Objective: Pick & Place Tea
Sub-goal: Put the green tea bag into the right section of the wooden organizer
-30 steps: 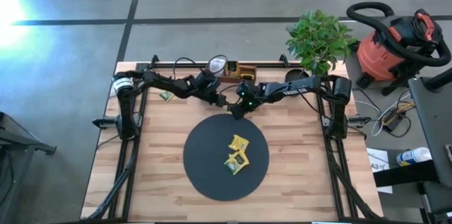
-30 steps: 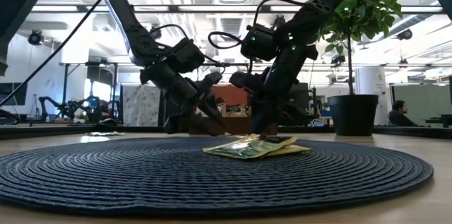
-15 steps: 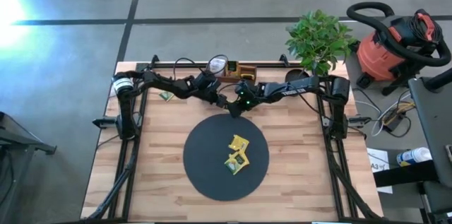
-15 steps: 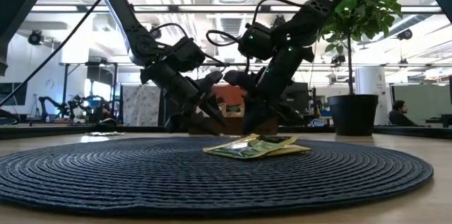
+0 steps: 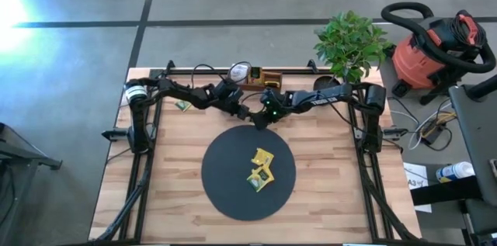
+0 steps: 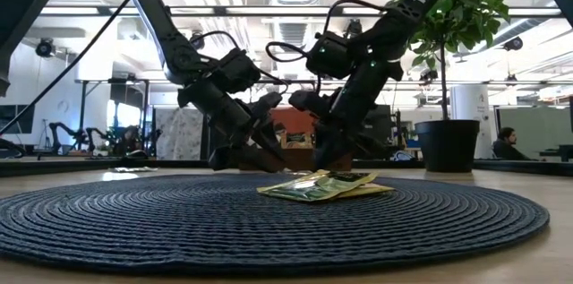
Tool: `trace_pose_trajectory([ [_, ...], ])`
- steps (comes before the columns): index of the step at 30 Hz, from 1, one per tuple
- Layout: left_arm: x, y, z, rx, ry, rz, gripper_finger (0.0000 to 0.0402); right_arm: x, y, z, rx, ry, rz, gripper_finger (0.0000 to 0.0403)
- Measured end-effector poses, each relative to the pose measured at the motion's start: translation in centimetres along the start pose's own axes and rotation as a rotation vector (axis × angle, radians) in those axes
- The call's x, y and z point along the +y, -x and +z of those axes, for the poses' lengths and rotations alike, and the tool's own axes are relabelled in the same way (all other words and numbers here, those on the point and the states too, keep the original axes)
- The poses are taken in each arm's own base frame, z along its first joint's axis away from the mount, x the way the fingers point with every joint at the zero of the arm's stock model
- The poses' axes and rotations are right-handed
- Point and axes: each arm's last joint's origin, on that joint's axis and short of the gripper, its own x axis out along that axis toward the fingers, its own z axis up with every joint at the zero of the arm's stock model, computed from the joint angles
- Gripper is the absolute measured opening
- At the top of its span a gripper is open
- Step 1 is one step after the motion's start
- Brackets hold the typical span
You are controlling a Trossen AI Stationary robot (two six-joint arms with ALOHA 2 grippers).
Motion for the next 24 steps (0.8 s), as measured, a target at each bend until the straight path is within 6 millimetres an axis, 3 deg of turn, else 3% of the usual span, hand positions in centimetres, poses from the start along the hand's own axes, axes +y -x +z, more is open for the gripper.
trace_pose_trajectory([
  [18, -1.3, -0.9, -0.3, -0.009, -0.019, -0.062, 0.0156, 0.4, -0.2, 0.3, -0.04, -0.004, 0.047, 0.0008],
  [24, -1.7, -0.9, 0.0, -0.002, -0.027, -0.096, 0.0113, 0.4, -0.2, 0.3, -0.04, -0.004, 0.046, 0.0008],
])
